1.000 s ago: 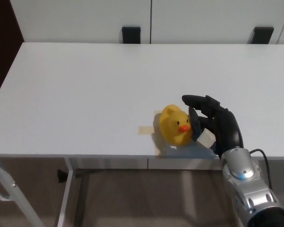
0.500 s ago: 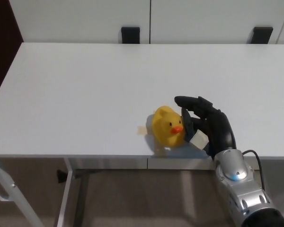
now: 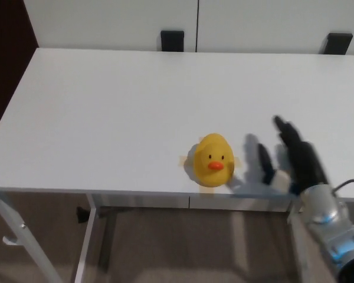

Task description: The robot uses its right hand to push the yellow duck toy to the center of the white desk.

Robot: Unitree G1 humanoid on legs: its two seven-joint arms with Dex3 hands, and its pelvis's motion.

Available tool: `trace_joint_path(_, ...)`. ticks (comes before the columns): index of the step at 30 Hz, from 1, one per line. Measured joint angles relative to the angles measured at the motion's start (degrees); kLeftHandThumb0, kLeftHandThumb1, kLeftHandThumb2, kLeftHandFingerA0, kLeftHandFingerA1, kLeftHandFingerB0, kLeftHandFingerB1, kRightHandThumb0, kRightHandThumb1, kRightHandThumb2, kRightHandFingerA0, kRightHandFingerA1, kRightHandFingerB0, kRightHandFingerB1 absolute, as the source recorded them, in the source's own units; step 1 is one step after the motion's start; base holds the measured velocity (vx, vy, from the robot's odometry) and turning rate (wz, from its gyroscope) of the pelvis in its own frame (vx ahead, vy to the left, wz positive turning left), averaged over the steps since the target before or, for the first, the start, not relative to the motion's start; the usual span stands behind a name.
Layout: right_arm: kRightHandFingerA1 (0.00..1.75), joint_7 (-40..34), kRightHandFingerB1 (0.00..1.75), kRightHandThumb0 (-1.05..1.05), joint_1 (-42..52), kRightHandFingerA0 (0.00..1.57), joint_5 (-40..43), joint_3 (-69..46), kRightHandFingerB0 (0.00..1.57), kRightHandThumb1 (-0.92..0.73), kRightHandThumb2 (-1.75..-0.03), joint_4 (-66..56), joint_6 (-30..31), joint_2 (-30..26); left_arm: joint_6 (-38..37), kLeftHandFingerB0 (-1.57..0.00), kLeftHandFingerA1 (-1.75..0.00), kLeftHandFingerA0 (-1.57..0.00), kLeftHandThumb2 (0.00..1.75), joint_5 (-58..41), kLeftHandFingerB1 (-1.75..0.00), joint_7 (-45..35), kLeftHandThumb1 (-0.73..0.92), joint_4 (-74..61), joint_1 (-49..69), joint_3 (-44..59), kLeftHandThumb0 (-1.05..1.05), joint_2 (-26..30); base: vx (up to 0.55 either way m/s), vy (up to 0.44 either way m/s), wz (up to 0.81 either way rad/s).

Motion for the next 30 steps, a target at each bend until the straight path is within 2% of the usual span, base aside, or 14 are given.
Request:
trace_joint_path(4,0.00,-2.2,0.00,-0.99,-0.2,0.00,-2.5,0.2,0.00,-0.92,-0.84,-1.0,2.0,-3.3,0.0,-0.86,-0.96,-0.92,0.81,-0.2,-1.01,-0.1,0.60,0.0,0.4,0.4,-0.15,0.0,0.00,0.000,0.00)
trace_joint_path(5,0.00,-2.4,0.00,-0.99,-0.2,0.00,-3.0,0.1,0.00,-0.92,-0.85,-2.1,2.2,-4.0,0.0,-0.85,-0.96,-0.94,0.76,-0.2,-1.01,-0.1,0.62,-0.1,0.5,0.4,-0.17,-0.1,0.00,0.000,0.00)
trace_joint_path(8,0.00,-2.9,0.00,-0.99,-0.1,0.00,-3.9,0.0,0.00,-0.92,-0.83,-5.3,2.3,-5.3,0.0,-0.86,-0.93,-0.93,0.81,-0.2,-1.00,-0.1,0.64,-0.1,0.8,0.6,-0.15,-0.1,0.00,0.000,0.00)
trace_joint_path(12,0.00,-2.5,0.00,-0.96,1.6,0.00,-4.4,-0.8,0.00,-0.92,-0.82,-13.2,1.6,-7.8,0.0,-0.88,-0.96,-0.94,0.82,-0.3,-1.03,-0.1,0.62,-0.2,1.6,0.6,-0.15,-0.1,0.00,0.000,0.00)
trace_joint_path(14,0.00,-2.3,0.00,-1.04,2.2,0.00,-4.5,-1.2,0.00,-0.92,-0.79,-14.8,1.5,-8.5,0.0,-0.87,-0.95,-0.92,0.77,-0.3,-1.00,-0.1,0.63,-0.2,1.7,0.7,-0.18,-0.1,0.00,0.000,0.00)
trace_joint_path(18,0.00,-0.5,0.00,-1.01,4.8,0.00,-4.1,-4.0,0.00,-0.92,-0.76,-21.9,0.1,-13.1,0.0,-0.88,-0.93,-0.91,0.80,-0.3,-1.01,-0.1,0.62,-0.3,2.2,0.8,-0.17,-0.1,0.00,0.000,0.00)
trace_joint_path(19,0.15,0.7,0.05,-1.05,6.7,0.00,-3.5,-7.3,0.00,-0.87,-1.18,-24.4,-0.9,-17.1,0.0,-0.91,-0.92,-0.93,0.75,-0.3,-1.01,-0.1,0.62,-0.2,2.3,0.8,-0.17,-0.1,0.00,0.000,0.00)
trace_joint_path(22,0.18,1.4,0.05,-1.05,7.8,0.00,-3.0,-9.6,0.00,-0.86,-1.19,-25.5,-1.3,-19.8,0.0,-0.90,-0.93,-0.92,0.78,-0.3,-1.01,-0.1,0.62,-0.2,2.6,0.8,-0.15,-0.1,0.00,0.000,0.00)
trace_joint_path(24,0.18,3.0,0.05,-1.05,10.8,0.00,-2.0,-14.9,0.00,-0.86,-1.19,-25.2,-2.3,-25.7,0.0,-0.90,-0.93,-0.92,0.78,-0.3,-1.01,0.0,0.62,-0.1,2.5,0.9,-0.15,-0.1,0.00,0.000,0.00)
trace_joint_path(25,0.31,3.9,0.20,-1.05,13.2,0.00,-1.0,-18.7,0.00,-0.78,-1.20,-24.1,-2.9,-29.5,0.0,-0.89,-0.92,-0.90,0.83,-0.3,-1.00,0.0,0.62,0.0,2.7,1.0,-0.15,-0.1,0.00,0.000,0.00)
trace_joint_path(26,0.31,3.9,0.20,-1.05,13.2,0.00,-1.0,-18.7,0.00,-0.78,-1.20,-24.1,-2.9,-29.5,0.0,-0.89,-0.92,-0.90,0.83,-0.3,-1.00,0.0,0.62,0.0,2.7,1.0,-0.15,-0.1,0.00,0.000,0.00)
trace_joint_path(27,0.40,4.4,0.32,-1.05,14.6,0.00,-0.4,-20.8,0.00,-0.75,-1.19,-23.4,-3.4,-31.1,0.0,-0.87,-0.94,-0.91,0.76,-0.3,-1.00,0.0,0.63,0.0,2.7,1.0,-0.17,-0.1,0.00,0.000,0.00)
trace_joint_path(29,0.40,5.2,0.32,-1.05,18.4,0.00,0.9,-25.9,0.00,-0.75,-1.19,-21.8,-4.1,-34.5,0.0,-0.87,-0.94,-0.91,0.76,-0.3,-1.00,0.0,0.63,0.0,2.9,1.1,-0.17,-0.1,0.00,0.000,0.00)
trace_joint_path(30,0.00,5.6,0.09,-1.05,20.5,0.00,1.6,-28.4,0.00,-0.87,-0.75,-20.7,-4.6,-36.0,0.0,-0.91,-0.97,-0.92,0.81,-0.3,-1.04,0.0,0.61,0.0,2.8,1.1,-0.15,-0.2,0.00,0.000,0.00)
